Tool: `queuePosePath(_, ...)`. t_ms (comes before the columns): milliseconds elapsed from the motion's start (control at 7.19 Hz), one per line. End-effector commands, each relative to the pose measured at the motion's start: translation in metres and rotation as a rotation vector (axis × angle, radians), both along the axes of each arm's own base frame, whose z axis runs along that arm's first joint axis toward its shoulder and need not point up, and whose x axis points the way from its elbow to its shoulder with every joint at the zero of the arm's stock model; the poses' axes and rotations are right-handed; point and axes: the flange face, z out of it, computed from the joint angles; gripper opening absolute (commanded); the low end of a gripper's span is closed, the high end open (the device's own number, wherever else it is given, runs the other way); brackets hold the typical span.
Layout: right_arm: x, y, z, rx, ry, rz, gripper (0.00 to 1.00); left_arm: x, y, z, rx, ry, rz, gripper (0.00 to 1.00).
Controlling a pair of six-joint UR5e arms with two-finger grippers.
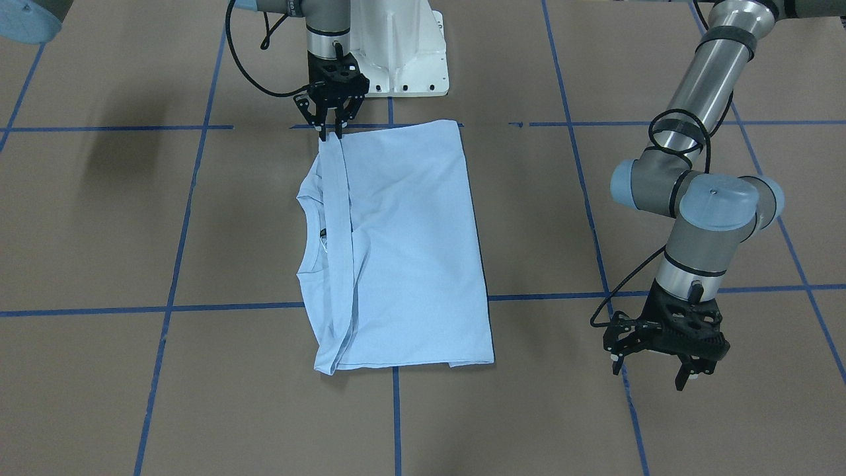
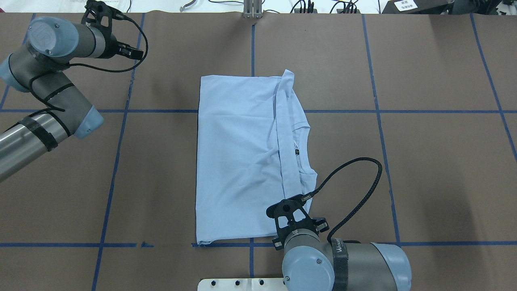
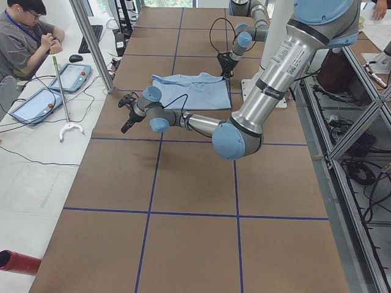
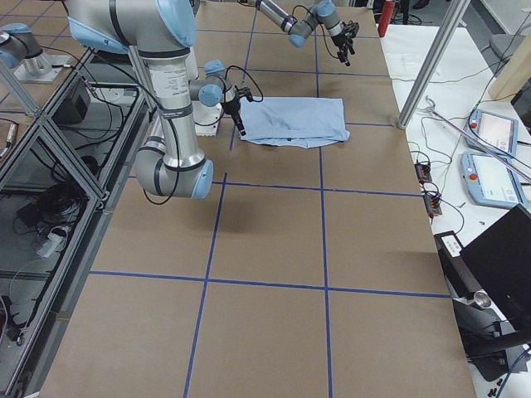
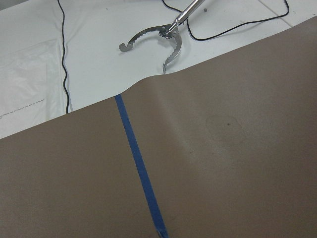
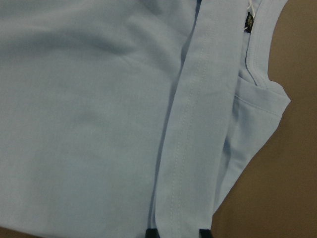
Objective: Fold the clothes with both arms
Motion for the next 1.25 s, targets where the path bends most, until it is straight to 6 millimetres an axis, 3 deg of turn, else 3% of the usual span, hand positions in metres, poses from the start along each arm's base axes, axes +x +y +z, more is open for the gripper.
queuePosePath(0, 0.0, -0.001, 0.001, 0.003, 0.002, 0.006, 0.0, 0.0, 0.0, 0.0, 0.0, 0.0, 0.0, 1.0)
queuePosePath(278, 0.007, -0.015, -0.003, 0.005, -0.005, 0.029, 0.0, 0.0, 0.0, -0.001, 0.001, 0.001, 0.0, 1.0)
queuePosePath(556, 0.027, -0.034, 0.001, -0.008, -0.011, 0.07, 0.0, 0.007, 0.004, -0.002, 0.003, 0.003, 0.011, 1.0)
queuePosePath(834, 0.063, -0.027, 0.052, -0.103, 0.009, 0.19, 0.0, 0.007, 0.004, -0.002, -0.008, 0.014, 0.001, 1.0)
queuePosePath(1112, 0.058, 0.013, 0.067, -0.211, -0.05, 0.335, 0.0, 0.007, 0.004, -0.002, -0.008, 0.014, 0.001, 1.0)
